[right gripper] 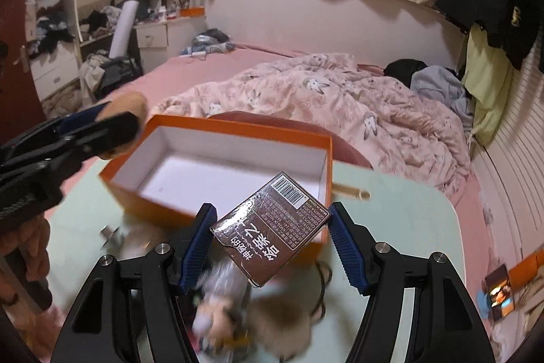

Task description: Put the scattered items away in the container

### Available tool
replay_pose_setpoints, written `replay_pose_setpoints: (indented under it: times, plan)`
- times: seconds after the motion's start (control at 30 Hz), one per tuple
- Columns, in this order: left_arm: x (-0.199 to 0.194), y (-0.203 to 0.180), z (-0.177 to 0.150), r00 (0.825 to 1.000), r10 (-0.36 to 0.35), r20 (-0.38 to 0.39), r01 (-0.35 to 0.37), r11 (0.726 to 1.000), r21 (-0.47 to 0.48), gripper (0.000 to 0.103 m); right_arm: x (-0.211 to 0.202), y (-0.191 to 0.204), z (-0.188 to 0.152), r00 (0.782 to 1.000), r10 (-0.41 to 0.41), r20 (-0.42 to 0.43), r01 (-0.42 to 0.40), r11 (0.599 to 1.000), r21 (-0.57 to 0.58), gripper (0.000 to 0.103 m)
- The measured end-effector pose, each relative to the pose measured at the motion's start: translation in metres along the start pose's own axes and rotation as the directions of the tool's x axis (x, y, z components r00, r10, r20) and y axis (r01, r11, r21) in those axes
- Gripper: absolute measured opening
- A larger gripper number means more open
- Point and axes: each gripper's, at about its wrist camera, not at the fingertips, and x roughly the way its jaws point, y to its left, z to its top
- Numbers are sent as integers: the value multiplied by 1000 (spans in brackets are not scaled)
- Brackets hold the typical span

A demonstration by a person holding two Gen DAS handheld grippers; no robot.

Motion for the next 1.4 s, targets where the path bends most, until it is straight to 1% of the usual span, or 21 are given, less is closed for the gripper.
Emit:
replay_pose_setpoints:
  times: [0.1,0.23,0.33,0.4,0.43,0.47,0.5,0.53,0.6,0.7,0.73,0.8,0.87,0.93,1.03,1.1,1.17,1.23,1.3,1.4]
  plan:
    - [25,6,-1,999,21,-41,-22,1000,-11,56,24,3,8,1000,-13,-26,12,1000,-12,67]
    - [47,6,-8,995,50,-92,-49,999,15,56,53,2,10,996,-27,-82,27,1000,-6,67]
    - [56,5,-12,992,52,-116,-51,999,14,58,61,5,10,997,-47,-66,45,999,-30,67]
    - [56,5,-13,993,52,-108,-52,999,5,63,63,2,11,997,-38,-72,37,999,-21,69]
    - [55,6,-13,994,50,-97,-51,999,-2,67,63,3,12,997,-38,-70,37,999,-21,72]
    - [52,6,-13,996,47,-81,-48,999,-8,74,62,3,12,997,-42,-64,40,999,-25,78]
    - [48,6,-12,997,47,-58,-47,999,-11,80,61,4,11,998,-45,-55,43,999,-31,79]
    - [44,6,-12,998,55,-36,-55,998,-11,82,59,5,11,998,-51,-44,49,998,-37,81]
    - [36,7,-9,997,75,0,-75,997,-7,82,55,7,10,997,-67,-25,65,997,-51,82]
    - [22,10,-6,998,56,11,-56,998,-12,82,40,7,8,996,-87,11,88,995,-51,83]
    - [16,11,-5,999,47,16,-47,999,-17,82,34,6,8,996,-83,19,84,996,-44,83]
    - [1,11,-6,999,30,30,-30,999,-25,82,20,5,4,999,-42,27,42,999,-24,85]
    - [-14,10,-9,999,11,31,-10,1000,-20,82,6,3,-2,999,-33,28,33,999,0,86]
    - [-31,5,-16,1000,-2,18,2,1000,0,82,-11,2,-13,999,-17,33,16,999,31,86]
    - [-55,-4,-37,1000,-26,-3,26,999,20,82,-32,-2,-35,999,27,30,-29,996,89,87]
    - [-66,-8,-54,998,-51,-26,51,999,15,82,-40,-4,-54,998,68,-3,-67,991,120,87]
    - [-73,-10,-73,995,-68,-68,68,998,1,82,-44,-6,-75,992,103,-69,-92,986,137,87]
    - [-79,-9,-94,992,-62,-108,62,998,-8,82,-46,-8,-91,987,121,-108,-104,982,155,87]
    - [-82,-9,-106,990,-41,-132,42,999,1,82,-49,-11,-108,983,117,-144,-91,981,172,87]
    - [-82,-9,-118,984,-33,-174,34,999,5,82,-51,-15,-124,983,54,-178,-24,986,164,87]
